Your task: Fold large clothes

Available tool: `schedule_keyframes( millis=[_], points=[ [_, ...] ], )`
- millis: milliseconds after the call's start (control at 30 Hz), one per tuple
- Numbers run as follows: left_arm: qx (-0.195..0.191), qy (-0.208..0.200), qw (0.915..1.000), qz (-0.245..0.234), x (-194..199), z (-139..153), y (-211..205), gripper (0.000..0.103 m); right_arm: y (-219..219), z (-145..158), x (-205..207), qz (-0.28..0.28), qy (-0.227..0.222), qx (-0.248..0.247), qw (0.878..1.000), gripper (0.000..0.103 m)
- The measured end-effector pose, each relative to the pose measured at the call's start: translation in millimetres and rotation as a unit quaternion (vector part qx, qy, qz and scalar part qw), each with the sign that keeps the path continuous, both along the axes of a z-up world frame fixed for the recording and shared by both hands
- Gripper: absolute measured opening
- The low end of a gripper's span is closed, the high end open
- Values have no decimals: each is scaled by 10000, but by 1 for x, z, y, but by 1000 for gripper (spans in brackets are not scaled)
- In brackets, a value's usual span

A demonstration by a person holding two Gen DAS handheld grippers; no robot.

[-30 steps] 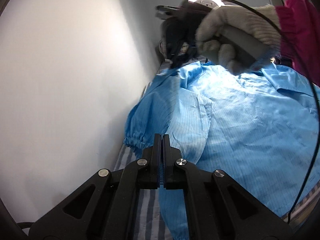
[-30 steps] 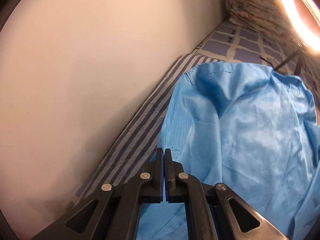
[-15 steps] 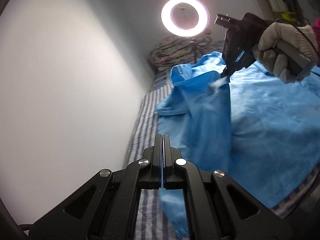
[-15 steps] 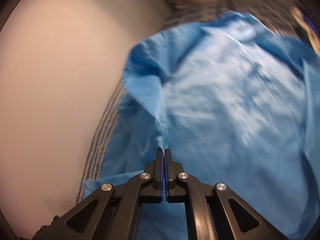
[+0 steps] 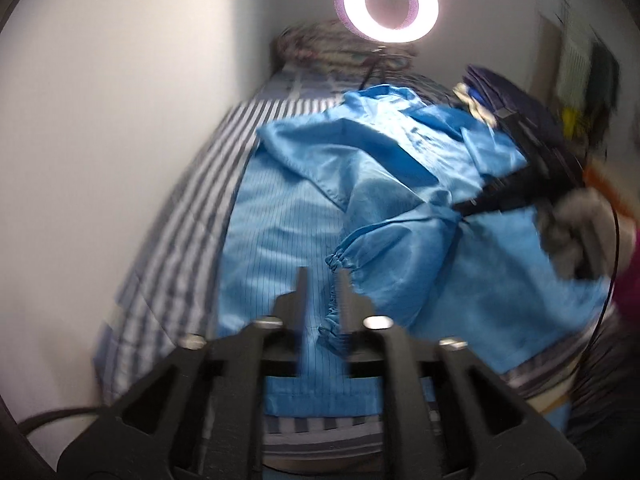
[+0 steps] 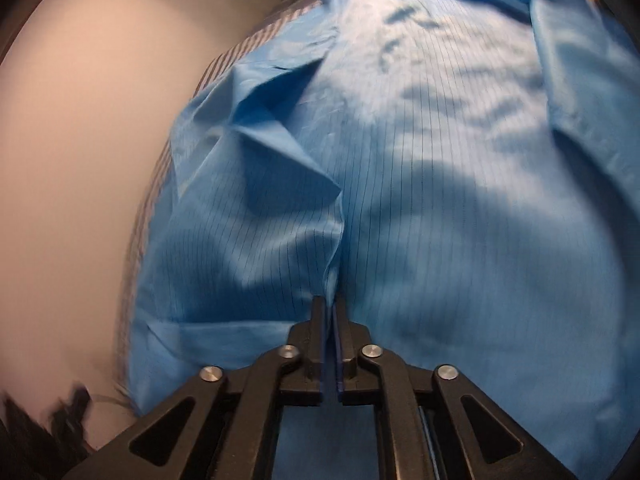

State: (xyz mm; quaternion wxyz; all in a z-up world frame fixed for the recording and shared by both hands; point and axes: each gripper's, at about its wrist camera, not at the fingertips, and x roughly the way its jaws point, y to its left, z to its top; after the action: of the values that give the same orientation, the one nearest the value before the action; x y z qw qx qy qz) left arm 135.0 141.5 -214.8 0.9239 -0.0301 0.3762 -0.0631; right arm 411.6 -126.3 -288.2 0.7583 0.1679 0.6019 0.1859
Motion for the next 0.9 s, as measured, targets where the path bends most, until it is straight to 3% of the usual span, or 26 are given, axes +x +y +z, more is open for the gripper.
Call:
schedule_keyframes(
  millis=[33, 67, 133, 267, 400, 433, 467, 500, 733, 900],
  points=[
    [-153, 96, 9998, 44, 7, -2, 3, 46, 3, 7, -5, 95, -153, -173, 9997, 18],
    [-445, 268, 9986, 121, 16, -6, 11, 52, 6, 13, -8, 138, -304, -369, 9988, 25],
    [-832, 578, 9947, 169, 27, -14, 18, 53, 7, 26, -12, 176, -594, -654, 9959, 36],
    [-1644, 1327, 9766, 396, 56, -48, 32, 58, 4, 42, -25, 190, -871, -460, 9950, 39],
    [-1763, 1622, 9707, 179, 71, -67, 19, 58, 10, 48, -29, 319, -883, -370, 9949, 47],
    [-1734, 1643, 9710, 114, 74, -69, 15, 47, 11, 46, -30, 331, -859, -362, 9951, 47],
    [-1655, 1699, 9715, 19, 76, -71, 8, 18, 11, 44, -37, 330, -843, -361, 9952, 47],
    [-1602, 1763, 9712, -59, 78, -73, 3, 5, 11, 42, -39, 324, -819, -352, 9955, 47],
    [-1368, 1162, 9835, -242, 52, -31, -17, 4, -8, 48, -63, 214, -822, -266, 9960, 47],
    [-944, 737, 9886, -908, 9, 10, -58, 4, -19, 58, -71, 138, -898, -131, 9958, 49]
  ],
)
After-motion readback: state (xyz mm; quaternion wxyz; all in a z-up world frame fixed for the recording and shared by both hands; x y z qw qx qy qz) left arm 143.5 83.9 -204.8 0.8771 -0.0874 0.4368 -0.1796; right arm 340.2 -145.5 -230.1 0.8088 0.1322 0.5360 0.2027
